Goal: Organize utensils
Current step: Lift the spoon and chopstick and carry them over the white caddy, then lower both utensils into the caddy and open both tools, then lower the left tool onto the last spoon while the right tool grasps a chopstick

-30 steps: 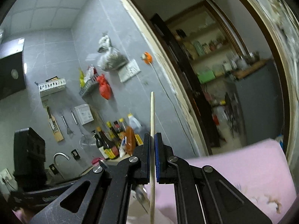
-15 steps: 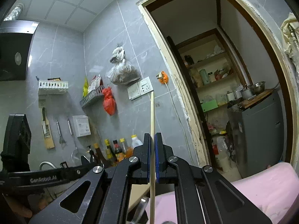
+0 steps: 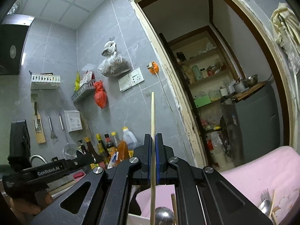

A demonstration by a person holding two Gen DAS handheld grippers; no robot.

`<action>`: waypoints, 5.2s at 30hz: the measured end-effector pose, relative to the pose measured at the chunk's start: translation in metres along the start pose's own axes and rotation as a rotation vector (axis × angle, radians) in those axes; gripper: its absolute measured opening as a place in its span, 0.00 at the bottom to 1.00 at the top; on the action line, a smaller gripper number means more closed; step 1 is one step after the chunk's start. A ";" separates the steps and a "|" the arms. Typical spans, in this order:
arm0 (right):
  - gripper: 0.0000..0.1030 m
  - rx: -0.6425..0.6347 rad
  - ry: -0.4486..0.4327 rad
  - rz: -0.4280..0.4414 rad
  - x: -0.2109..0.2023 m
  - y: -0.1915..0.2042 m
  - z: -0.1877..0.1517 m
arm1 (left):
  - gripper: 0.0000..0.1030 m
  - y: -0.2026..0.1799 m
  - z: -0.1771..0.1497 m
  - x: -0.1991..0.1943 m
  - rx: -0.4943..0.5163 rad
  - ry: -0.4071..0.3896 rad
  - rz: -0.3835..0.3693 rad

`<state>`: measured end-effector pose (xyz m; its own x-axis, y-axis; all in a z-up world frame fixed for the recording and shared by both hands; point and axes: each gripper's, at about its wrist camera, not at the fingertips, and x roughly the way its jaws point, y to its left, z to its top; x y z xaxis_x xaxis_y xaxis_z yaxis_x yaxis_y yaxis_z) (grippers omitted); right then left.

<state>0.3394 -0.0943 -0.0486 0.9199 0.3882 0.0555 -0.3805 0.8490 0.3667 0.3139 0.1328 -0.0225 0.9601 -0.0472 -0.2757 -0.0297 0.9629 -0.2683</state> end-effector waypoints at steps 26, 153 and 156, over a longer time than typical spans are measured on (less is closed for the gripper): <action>0.04 -0.038 0.040 0.020 -0.009 -0.005 -0.036 | 0.34 -0.013 -0.052 -0.002 0.071 0.033 -0.005; 0.24 -0.167 1.016 -0.248 -0.057 -0.235 -0.074 | 0.36 -0.237 -0.192 0.167 0.271 0.747 -0.120; 0.20 -0.192 1.020 -0.227 -0.047 -0.238 -0.073 | 0.36 -0.240 -0.191 0.173 0.293 0.757 -0.146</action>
<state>0.3794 -0.2884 -0.2061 0.4905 0.2547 -0.8334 -0.3005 0.9471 0.1126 0.4343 -0.1569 -0.1825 0.4982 -0.2428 -0.8324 0.2549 0.9586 -0.1270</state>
